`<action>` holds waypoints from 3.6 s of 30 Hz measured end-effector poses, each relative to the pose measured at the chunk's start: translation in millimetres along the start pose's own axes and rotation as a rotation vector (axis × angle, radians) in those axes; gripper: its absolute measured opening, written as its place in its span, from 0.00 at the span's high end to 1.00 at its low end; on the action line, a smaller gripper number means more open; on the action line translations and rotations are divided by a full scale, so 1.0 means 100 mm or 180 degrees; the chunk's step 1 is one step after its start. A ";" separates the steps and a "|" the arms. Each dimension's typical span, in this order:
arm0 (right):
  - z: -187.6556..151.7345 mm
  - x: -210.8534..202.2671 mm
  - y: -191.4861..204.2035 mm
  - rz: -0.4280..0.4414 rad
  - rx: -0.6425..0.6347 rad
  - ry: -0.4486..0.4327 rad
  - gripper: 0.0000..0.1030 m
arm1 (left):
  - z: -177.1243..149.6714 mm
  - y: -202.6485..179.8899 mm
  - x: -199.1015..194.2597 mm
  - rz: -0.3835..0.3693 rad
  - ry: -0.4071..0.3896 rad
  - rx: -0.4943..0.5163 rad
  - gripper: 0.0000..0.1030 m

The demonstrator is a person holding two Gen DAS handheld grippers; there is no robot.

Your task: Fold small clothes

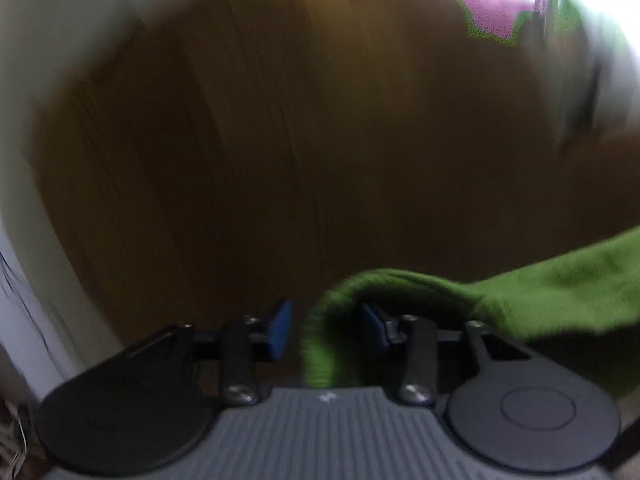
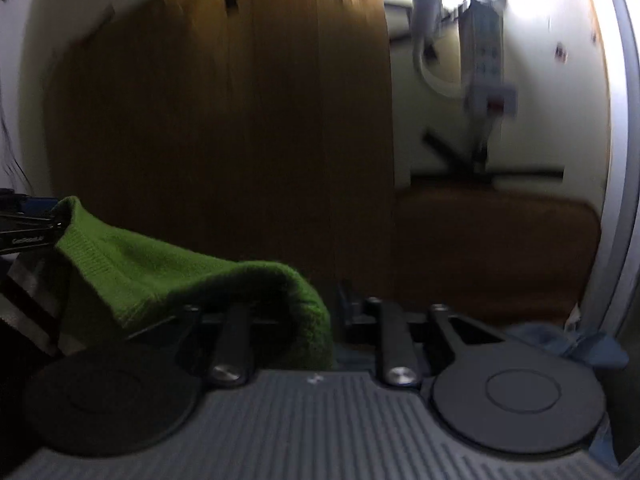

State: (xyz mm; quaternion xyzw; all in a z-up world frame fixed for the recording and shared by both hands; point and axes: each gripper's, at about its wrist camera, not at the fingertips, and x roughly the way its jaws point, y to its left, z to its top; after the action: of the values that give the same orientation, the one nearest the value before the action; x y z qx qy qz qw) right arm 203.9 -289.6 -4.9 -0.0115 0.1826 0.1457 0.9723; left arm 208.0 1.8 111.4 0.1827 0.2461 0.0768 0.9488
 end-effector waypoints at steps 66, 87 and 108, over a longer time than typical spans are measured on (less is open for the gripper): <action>-0.87 1.16 1.36 0.2274 0.0359 0.1478 0.51 | -1.30 0.43 0.20 -0.0769 0.0674 -0.1130 0.44; 0.20 0.93 0.05 0.0598 -0.0290 0.1033 0.95 | -1.78 0.09 -0.08 -0.1394 0.0776 -0.0992 0.27; -0.68 1.34 0.52 0.1514 0.1670 0.1777 0.55 | -2.29 -0.28 -1.03 -0.1469 0.0957 -0.0825 0.90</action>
State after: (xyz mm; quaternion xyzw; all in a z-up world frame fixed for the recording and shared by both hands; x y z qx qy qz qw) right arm 283.9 -207.4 -115.1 0.2387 0.4662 0.3052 0.7953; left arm 7.1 22.2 -40.5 -0.0141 0.4069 -0.0839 0.9095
